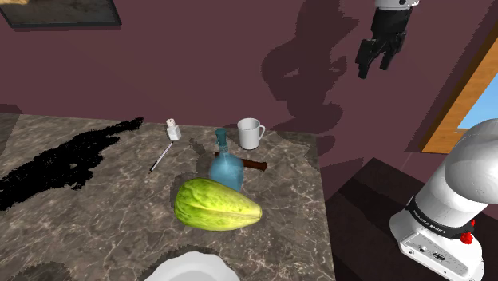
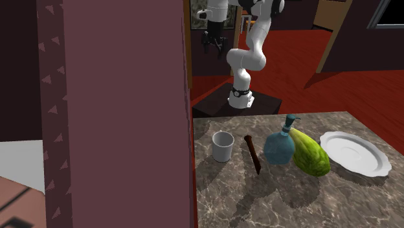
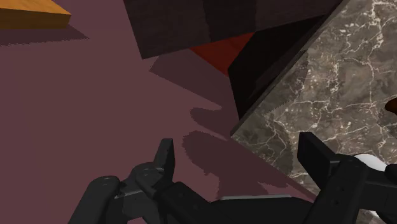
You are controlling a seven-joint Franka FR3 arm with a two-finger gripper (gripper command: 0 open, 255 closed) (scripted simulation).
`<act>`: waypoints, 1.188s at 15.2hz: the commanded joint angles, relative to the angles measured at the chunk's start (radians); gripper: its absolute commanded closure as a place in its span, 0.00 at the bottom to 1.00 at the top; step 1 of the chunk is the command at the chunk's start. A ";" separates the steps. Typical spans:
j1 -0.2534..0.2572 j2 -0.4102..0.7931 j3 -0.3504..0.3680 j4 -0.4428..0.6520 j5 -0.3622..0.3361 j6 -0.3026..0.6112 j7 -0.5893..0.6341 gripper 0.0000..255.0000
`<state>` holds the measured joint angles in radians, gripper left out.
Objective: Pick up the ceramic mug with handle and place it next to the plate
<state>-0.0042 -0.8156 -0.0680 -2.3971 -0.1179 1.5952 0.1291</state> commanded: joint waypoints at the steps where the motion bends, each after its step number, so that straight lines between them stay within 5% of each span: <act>1: 0.000 0.000 0.000 0.000 0.000 0.000 0.000 0.00; 18: 0.093 0.500 0.204 0.135 0.093 0.344 0.251 0.00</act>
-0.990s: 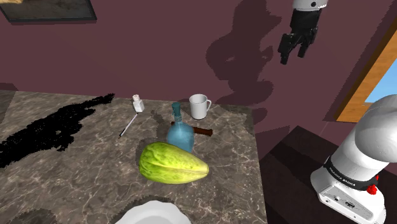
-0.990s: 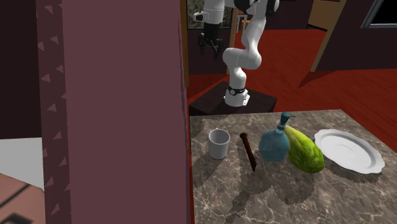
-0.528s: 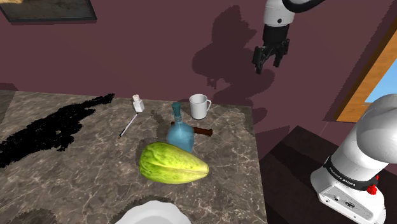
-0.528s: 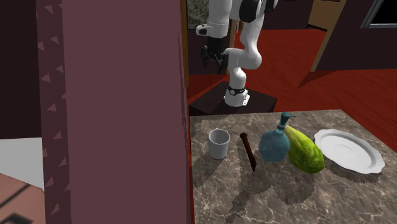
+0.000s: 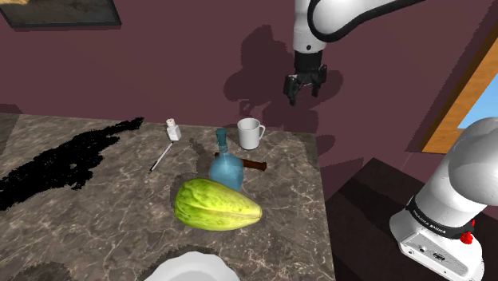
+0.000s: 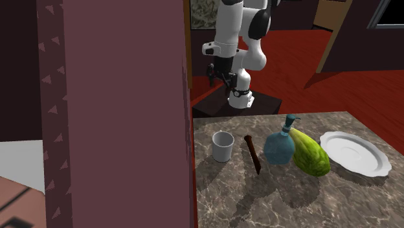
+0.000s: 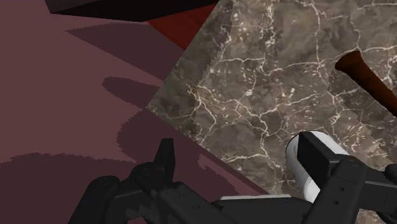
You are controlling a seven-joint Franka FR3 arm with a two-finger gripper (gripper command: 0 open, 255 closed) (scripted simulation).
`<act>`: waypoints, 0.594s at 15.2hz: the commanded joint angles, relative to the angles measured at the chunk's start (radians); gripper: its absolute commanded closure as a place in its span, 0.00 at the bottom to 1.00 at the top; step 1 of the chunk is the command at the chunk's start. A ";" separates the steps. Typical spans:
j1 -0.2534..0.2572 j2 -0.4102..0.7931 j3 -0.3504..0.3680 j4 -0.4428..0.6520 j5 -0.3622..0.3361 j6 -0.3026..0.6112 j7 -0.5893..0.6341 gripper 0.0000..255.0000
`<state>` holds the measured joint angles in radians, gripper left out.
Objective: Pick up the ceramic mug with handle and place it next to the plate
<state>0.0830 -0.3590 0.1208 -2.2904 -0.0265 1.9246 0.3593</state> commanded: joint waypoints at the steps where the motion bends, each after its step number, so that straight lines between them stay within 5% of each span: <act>1: 0.010 0.078 0.025 0.047 0.000 0.029 0.035 0.00; 9: 0.045 0.365 0.094 0.244 -0.044 0.107 0.155 0.00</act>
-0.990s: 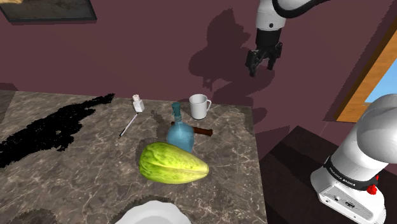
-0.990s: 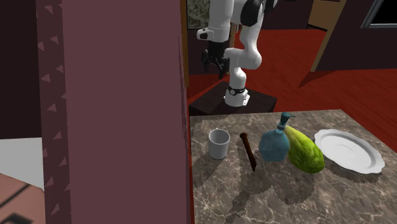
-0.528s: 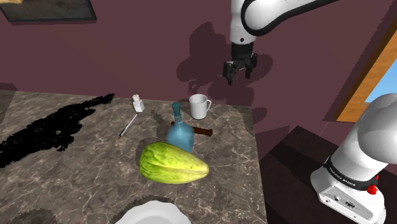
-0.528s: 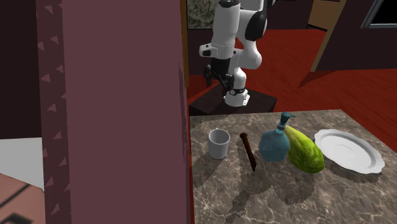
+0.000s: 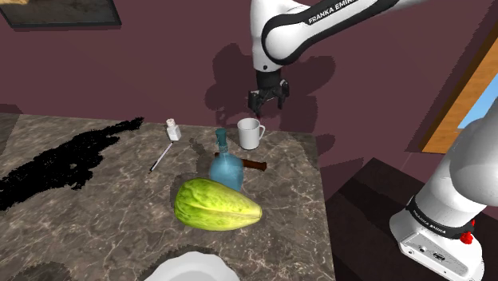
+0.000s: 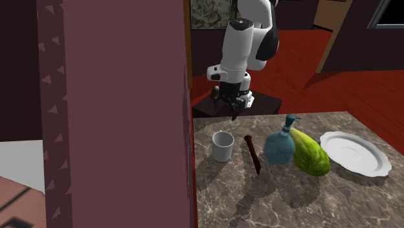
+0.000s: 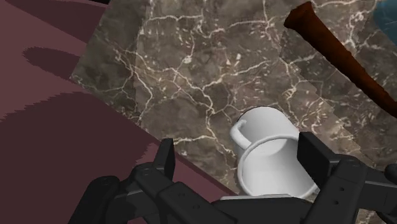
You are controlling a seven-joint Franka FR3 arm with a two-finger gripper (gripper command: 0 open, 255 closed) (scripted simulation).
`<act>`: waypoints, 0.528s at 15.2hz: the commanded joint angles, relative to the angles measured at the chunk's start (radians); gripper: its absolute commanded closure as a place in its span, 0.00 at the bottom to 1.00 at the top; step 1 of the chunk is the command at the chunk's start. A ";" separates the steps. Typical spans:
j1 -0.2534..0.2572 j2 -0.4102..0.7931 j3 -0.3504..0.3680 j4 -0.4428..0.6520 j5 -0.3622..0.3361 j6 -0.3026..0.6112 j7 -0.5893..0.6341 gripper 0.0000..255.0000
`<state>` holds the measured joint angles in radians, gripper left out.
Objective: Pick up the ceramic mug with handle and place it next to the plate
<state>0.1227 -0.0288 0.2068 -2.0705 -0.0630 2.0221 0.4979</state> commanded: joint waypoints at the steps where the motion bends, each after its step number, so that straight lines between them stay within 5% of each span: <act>1: 0.012 0.072 0.013 0.054 -0.016 0.014 0.031 0.00; 8: 0.071 0.340 0.035 0.305 -0.083 0.014 0.123 0.00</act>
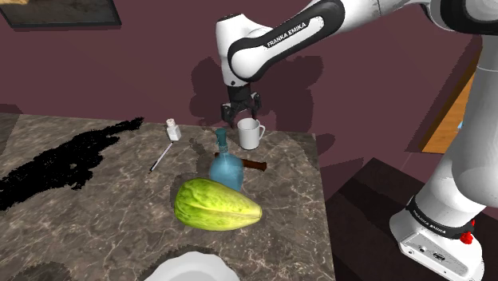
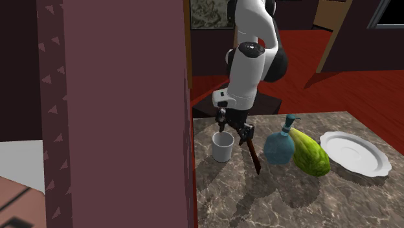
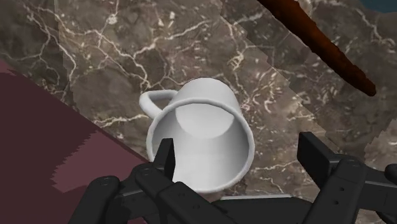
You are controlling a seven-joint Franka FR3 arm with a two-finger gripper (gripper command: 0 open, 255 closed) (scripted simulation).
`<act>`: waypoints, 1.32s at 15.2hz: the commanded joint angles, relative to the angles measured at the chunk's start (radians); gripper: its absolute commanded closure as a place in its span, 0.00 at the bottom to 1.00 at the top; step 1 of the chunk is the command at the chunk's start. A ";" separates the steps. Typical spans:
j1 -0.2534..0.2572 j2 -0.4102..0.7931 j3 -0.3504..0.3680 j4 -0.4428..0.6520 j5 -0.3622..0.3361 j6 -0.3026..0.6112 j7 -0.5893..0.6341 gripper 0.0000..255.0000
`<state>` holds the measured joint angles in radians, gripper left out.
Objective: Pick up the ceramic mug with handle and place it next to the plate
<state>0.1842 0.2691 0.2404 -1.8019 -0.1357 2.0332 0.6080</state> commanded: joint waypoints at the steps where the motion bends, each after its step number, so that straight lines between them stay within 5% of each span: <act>1: 0.013 0.055 0.001 0.050 -0.014 0.002 0.016 0.00; 8: 0.013 0.094 -0.006 0.000 -0.029 0.089 0.026 0.00; 16: 0.014 0.094 -0.006 0.000 -0.029 0.089 0.026 0.00; 17: 0.014 0.094 -0.006 0.000 -0.029 0.089 0.026 1.00; 20: 0.013 0.094 -0.006 0.000 -0.029 0.089 0.026 1.00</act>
<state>0.1978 0.3626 0.2342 -1.8020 -0.1643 2.1226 0.6342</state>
